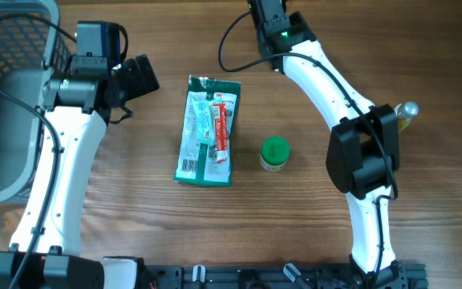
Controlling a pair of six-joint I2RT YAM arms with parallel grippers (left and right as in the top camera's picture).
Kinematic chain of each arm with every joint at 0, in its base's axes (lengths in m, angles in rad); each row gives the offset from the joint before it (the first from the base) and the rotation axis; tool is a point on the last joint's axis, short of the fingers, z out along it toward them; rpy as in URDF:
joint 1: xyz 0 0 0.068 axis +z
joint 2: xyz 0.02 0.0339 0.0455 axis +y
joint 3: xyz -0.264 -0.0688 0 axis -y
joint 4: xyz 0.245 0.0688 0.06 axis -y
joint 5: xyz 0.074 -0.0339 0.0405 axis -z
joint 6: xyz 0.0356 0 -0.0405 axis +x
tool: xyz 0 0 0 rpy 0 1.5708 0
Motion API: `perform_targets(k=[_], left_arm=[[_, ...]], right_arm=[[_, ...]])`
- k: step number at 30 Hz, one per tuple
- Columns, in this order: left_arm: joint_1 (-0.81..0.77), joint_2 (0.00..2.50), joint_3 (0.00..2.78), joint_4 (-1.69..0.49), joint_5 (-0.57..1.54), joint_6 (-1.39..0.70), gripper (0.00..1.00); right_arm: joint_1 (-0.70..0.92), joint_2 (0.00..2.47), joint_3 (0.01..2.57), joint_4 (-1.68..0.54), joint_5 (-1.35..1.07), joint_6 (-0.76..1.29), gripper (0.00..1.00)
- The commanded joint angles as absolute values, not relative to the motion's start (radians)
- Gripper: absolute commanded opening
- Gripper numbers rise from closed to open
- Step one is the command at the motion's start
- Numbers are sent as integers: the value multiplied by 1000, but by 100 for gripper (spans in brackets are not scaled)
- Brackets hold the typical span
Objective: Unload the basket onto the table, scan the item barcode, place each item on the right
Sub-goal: 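Move the Kleenex pack right and set it down on the table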
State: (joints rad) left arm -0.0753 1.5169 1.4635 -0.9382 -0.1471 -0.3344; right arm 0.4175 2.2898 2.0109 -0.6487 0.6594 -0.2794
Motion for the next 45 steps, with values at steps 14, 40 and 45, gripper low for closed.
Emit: perform_targets(k=[14,40,45], left_arm=[[-70,1520,1472,-936,-139,-322,100],[-70,1520,1472,-936,-139,-322,100],[-70,1520,1472,-936,-139,-322,100]], right_arm=[[399,1834,2021,-1251,360,146,4],[314,1803,1401,-1372,393,349,4],[276,1803,1343,-1284,404,368,4]])
